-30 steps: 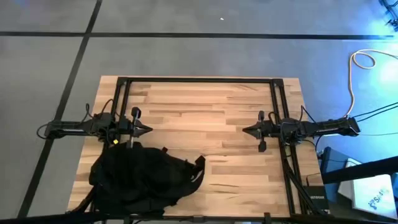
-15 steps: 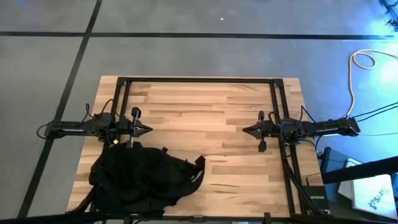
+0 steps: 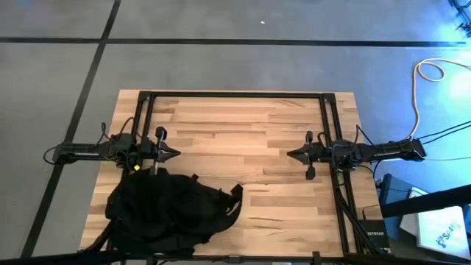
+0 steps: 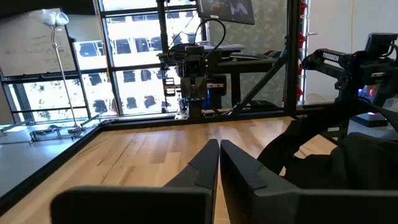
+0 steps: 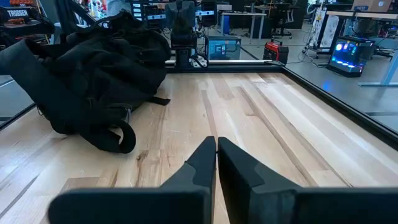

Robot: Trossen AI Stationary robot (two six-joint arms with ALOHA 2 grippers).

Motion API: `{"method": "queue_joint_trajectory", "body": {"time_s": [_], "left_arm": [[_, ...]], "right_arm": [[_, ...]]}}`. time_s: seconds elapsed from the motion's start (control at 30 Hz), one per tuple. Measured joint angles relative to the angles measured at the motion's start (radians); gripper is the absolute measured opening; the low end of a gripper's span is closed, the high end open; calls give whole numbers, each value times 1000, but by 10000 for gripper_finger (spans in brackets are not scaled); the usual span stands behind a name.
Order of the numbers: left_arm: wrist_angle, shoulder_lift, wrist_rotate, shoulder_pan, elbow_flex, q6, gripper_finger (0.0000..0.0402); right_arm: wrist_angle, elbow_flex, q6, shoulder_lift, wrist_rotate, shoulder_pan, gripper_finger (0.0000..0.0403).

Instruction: Unpack backpack

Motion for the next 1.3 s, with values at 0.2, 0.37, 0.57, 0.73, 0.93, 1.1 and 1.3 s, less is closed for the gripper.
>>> {"method": "queue_joint_trajectory", "body": {"time_s": [0.2, 0.37, 0.57, 0.73, 0.93, 1.1, 1.3], "left_arm": [[0, 0, 0, 0, 0, 0, 0], [0, 0, 0, 0, 0, 0, 0], [0, 0, 0, 0, 0, 0, 0], [0, 0, 0, 0, 0, 0, 0], [0, 0, 0, 0, 0, 0, 0], [0, 0, 0, 0, 0, 0, 0], [0, 0, 0, 0, 0, 0, 0]], "right_arm": [[0, 0, 0, 0, 0, 0, 0], [10, 0, 0, 0, 0, 0, 0], [21, 0, 0, 0, 0, 0, 0], [12, 0, 0, 0, -14, 1, 0], [12, 0, 0, 0, -18, 1, 0], [14, 0, 0, 0, -7, 1, 0], [17, 0, 98, 0, -7, 0, 0]]}}
